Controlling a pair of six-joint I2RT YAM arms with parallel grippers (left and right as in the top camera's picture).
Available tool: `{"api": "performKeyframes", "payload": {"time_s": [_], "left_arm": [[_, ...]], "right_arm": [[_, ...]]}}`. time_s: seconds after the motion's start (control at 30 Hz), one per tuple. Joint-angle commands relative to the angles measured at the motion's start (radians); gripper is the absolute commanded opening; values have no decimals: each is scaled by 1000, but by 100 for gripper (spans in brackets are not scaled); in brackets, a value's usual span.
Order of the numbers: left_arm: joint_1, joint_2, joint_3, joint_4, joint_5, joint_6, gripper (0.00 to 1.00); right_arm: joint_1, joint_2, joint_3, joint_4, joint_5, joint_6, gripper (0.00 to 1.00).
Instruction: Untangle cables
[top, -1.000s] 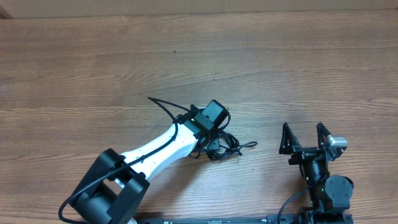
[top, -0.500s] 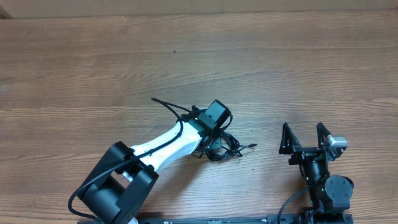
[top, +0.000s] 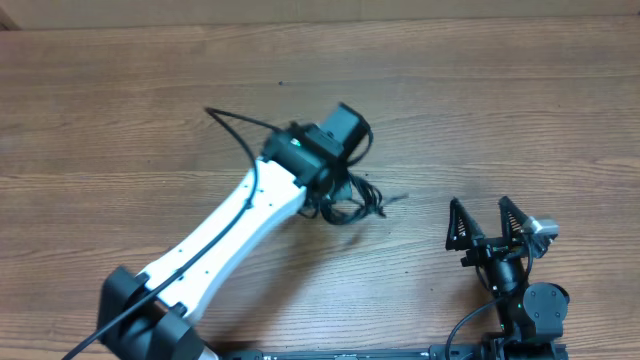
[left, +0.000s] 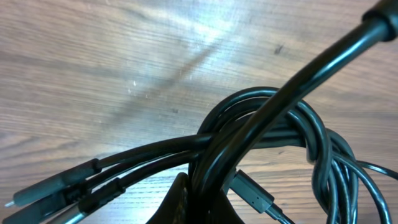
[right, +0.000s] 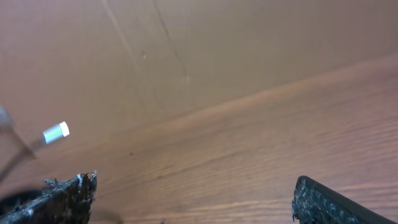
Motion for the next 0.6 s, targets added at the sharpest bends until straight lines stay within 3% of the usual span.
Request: {"api": "performKeyframes", "payload": {"time_s": [0.0, 0.13, 0.27, 0.43, 0.57], "left_arm": [[48, -26, 105, -64, 59, -32, 4], [100, -26, 141, -82, 102, -21, 4], [111, -26, 141, -55, 96, 83, 4], [111, -26, 141, 13, 97, 317, 4], [110, -26, 141, 51, 97, 602, 4]], "right_arm": [[-2, -10, 82, -66, -35, 39, 100], [-2, -4, 211, -237, -37, 29, 100], [-2, 47, 327, -358, -63, -19, 100], [-2, 237, 520, -547, -133, -84, 100], [-2, 451, 668, -681, -195, -162, 100]]}}
